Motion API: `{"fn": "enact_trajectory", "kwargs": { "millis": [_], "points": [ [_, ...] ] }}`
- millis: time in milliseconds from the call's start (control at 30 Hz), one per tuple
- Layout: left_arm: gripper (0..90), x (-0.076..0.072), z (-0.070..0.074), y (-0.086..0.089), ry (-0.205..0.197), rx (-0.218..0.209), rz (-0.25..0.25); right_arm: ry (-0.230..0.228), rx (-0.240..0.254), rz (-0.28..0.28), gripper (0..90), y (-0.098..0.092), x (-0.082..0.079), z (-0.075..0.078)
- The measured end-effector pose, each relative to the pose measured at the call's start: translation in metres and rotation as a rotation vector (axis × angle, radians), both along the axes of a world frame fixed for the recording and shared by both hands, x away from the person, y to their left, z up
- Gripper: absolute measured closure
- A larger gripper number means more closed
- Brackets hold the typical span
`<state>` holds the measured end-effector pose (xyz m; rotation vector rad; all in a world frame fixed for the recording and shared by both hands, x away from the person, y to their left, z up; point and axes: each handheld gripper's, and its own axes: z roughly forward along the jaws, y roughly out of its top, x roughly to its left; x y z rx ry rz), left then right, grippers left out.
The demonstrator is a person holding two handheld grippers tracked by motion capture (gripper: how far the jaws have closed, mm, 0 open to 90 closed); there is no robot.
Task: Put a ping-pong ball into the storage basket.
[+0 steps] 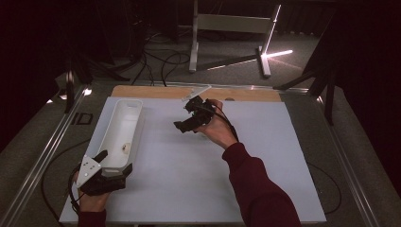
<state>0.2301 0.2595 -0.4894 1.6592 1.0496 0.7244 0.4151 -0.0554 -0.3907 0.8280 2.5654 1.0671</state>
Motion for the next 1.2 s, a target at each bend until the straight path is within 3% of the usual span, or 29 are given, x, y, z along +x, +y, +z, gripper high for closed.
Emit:
{"fn": "enact_trajectory", "kwargs": {
  "millis": [267,1200],
  "points": [
    [0.0,0.000,0.000,0.000,-0.001,0.001,0.000,0.010,0.009,-0.016,7.8,-0.005,0.002,-0.003],
    [0.0,0.000,0.000,0.001,-0.002,-0.004,0.003,0.033,-0.028,-0.061,7.8,-0.021,0.013,-0.021]
  ]
}}
